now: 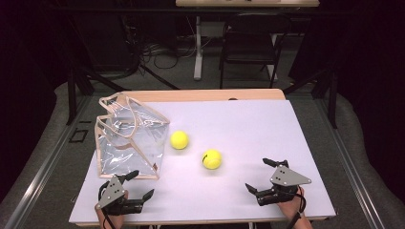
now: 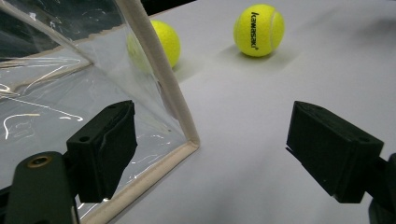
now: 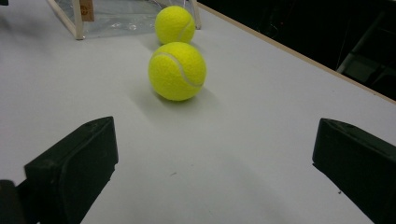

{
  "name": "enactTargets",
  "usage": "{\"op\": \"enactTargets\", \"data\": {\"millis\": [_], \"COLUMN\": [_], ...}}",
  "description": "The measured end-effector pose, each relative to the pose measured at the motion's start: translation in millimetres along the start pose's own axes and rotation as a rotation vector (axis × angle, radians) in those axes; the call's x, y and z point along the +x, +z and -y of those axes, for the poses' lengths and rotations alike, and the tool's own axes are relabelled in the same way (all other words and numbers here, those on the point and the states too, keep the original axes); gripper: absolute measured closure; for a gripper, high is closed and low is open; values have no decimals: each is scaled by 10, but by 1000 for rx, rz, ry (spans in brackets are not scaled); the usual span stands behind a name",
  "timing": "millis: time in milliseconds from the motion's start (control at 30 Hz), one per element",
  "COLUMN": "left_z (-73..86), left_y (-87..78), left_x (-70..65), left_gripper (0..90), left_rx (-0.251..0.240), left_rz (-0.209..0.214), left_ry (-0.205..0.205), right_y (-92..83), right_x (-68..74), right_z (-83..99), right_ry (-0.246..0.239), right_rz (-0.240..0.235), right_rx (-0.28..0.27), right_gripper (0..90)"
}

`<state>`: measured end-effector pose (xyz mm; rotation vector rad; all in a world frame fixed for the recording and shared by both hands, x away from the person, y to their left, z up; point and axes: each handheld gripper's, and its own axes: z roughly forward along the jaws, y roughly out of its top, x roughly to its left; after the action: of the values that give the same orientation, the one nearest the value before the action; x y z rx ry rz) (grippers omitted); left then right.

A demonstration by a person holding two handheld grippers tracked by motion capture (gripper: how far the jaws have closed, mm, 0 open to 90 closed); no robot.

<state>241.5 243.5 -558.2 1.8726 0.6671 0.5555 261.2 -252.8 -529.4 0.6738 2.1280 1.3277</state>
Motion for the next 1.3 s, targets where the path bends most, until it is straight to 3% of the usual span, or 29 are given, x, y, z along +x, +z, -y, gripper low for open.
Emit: {"op": "enactTargets", "data": {"millis": [767, 1300], "left_z": [2, 2], "left_y": [4, 5], "left_x": [2, 6], "left_gripper": [160, 160], "left_rx": [7, 6], "left_rz": [-3, -10], "left_ry": [2, -1], "right_y": [96, 223], "right_x": [-9, -16], "right_z": [-145, -300], "right_ry": [-7, -10], "right_rz": [-14, -65], "right_rx": [40, 50], "right_gripper": [0, 0]}}
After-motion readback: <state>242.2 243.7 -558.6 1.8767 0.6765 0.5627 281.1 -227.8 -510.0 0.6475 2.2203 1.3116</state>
